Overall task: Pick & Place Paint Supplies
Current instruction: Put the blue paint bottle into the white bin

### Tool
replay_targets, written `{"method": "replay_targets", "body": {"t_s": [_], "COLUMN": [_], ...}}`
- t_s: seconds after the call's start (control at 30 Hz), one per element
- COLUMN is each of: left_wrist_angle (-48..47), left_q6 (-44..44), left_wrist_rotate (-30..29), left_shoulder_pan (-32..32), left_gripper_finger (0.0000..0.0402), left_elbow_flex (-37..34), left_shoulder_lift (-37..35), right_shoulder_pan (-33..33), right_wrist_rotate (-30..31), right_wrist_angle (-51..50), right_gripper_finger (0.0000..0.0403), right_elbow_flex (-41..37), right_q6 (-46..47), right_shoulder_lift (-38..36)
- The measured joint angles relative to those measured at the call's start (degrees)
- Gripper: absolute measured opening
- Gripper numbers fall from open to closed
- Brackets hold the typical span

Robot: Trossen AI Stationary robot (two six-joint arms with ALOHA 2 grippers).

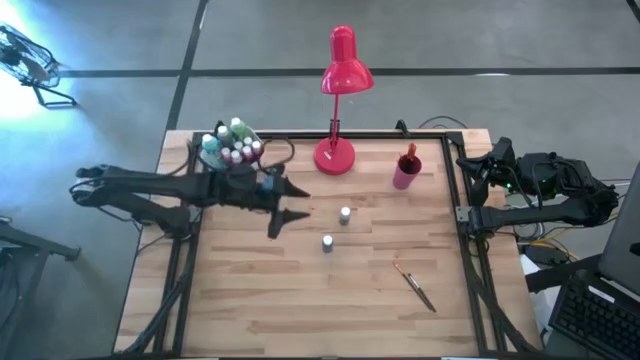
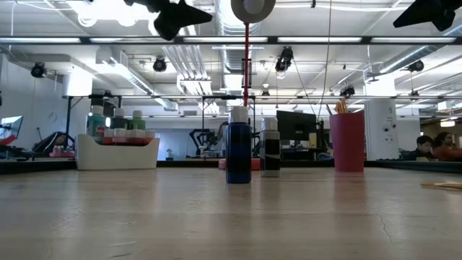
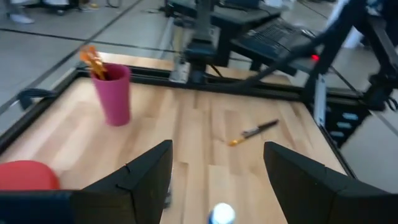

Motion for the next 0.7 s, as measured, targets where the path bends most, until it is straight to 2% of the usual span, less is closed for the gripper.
{"method": "replay_targets", "body": {"t_s": [0.27, 0.7], "left_wrist_angle": [1.0, 2.3], "left_q6": [0.1, 3.0], "left_wrist_rotate": [-0.2, -0.2], "left_shoulder_pan": [-4.8, -7.7], "left_gripper_finger": [0.0257, 0.0257], "left_elbow_flex": [0.0, 0.0], "left_shoulder_lift": [5.7, 16.9], "right_shoulder_pan": [0.0, 0.0], "right_wrist_rotate": [0.0, 0.0], "right_wrist_angle": [0.0, 0.0], "right_gripper_finger": [0.0008, 0.0008], "right_elbow_flex": [0.0, 0.0], "right_q6": [0.0, 0.0], "right_shoulder_lift": [0.0, 0.0]}}
